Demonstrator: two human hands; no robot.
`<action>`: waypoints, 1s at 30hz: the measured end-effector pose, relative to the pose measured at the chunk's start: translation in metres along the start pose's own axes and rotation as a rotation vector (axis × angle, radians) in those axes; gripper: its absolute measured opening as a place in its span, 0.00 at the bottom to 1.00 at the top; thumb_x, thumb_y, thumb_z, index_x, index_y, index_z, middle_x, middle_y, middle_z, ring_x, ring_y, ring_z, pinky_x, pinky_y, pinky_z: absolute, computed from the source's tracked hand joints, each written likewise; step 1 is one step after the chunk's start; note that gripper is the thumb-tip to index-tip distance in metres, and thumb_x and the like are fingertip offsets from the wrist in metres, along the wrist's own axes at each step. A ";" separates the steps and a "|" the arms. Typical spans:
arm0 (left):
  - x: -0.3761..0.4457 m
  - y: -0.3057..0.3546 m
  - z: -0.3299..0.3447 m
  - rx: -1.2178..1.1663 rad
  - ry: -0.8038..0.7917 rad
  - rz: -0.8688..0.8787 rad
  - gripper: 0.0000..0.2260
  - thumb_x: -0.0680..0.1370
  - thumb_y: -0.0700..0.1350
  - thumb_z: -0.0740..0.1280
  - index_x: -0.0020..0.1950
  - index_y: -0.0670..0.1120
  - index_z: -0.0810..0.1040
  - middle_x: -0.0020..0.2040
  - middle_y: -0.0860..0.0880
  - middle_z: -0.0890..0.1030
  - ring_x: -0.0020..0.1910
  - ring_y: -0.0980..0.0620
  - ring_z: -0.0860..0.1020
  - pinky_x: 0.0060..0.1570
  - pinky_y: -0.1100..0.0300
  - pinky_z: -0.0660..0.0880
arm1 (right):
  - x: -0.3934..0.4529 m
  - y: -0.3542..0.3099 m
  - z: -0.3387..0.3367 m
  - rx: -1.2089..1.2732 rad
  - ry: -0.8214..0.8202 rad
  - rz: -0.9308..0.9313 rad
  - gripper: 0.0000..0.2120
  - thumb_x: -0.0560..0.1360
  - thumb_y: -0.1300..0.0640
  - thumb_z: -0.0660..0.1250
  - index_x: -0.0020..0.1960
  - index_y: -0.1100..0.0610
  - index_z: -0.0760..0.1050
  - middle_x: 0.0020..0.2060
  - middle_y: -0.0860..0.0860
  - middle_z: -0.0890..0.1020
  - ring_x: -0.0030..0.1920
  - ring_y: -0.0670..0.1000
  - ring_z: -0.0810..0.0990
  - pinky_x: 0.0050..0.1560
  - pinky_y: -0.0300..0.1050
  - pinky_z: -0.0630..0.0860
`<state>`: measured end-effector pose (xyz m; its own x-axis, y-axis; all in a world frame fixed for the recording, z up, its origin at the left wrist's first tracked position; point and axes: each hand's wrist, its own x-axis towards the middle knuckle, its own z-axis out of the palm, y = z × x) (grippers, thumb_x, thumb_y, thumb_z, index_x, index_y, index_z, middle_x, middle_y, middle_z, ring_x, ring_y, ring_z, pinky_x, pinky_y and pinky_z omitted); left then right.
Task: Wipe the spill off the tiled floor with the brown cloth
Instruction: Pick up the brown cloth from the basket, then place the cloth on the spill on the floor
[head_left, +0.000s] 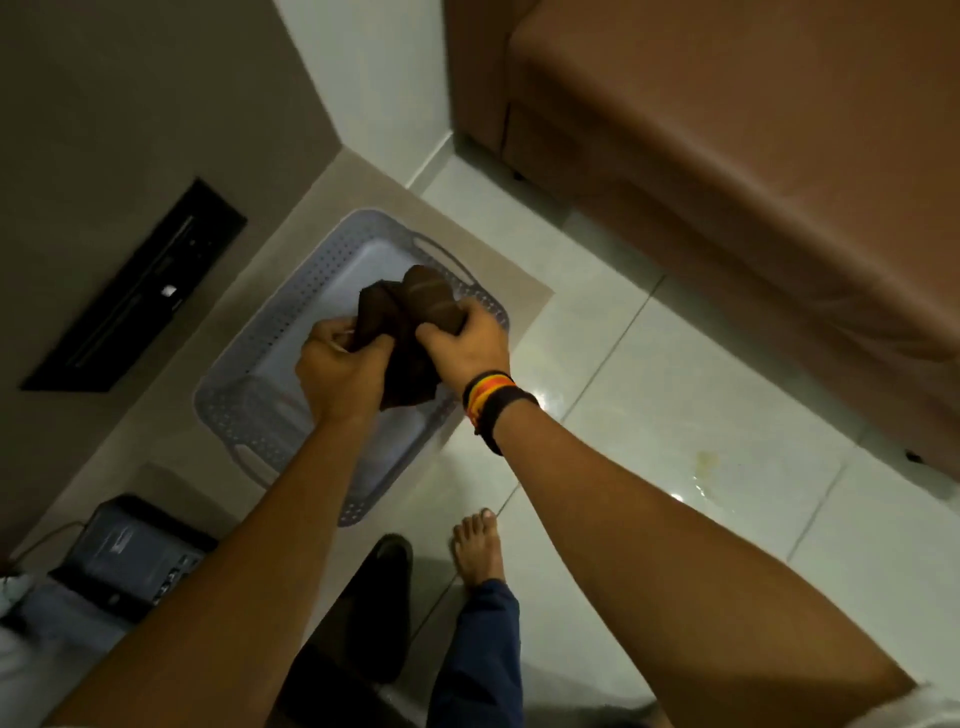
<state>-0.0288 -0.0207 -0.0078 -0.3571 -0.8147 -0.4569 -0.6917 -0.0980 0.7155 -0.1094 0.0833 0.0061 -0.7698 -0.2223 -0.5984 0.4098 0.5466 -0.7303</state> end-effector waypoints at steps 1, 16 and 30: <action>-0.018 0.012 0.009 0.001 -0.033 0.089 0.16 0.70 0.42 0.75 0.56 0.44 0.80 0.51 0.49 0.84 0.46 0.52 0.83 0.44 0.59 0.82 | -0.007 0.008 -0.022 0.106 0.042 0.035 0.09 0.73 0.56 0.72 0.50 0.54 0.76 0.47 0.54 0.84 0.48 0.56 0.82 0.50 0.50 0.82; -0.315 -0.115 0.262 0.471 -0.777 0.297 0.17 0.75 0.42 0.76 0.62 0.47 0.78 0.55 0.48 0.83 0.56 0.45 0.82 0.52 0.58 0.79 | -0.135 0.391 -0.285 0.489 0.415 0.556 0.21 0.70 0.55 0.77 0.59 0.51 0.74 0.56 0.57 0.83 0.55 0.63 0.84 0.55 0.66 0.84; -0.251 -0.317 0.488 1.238 -0.893 0.580 0.56 0.73 0.60 0.75 0.84 0.43 0.39 0.84 0.37 0.39 0.84 0.37 0.38 0.81 0.37 0.41 | -0.045 0.683 -0.302 0.090 0.570 0.546 0.46 0.78 0.42 0.70 0.84 0.60 0.49 0.84 0.62 0.51 0.84 0.63 0.50 0.82 0.60 0.54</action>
<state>-0.0258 0.4936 -0.3780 -0.6585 0.0366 -0.7516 -0.2387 0.9371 0.2548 0.0572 0.7108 -0.3659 -0.5705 0.5195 -0.6361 0.8208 0.3867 -0.4204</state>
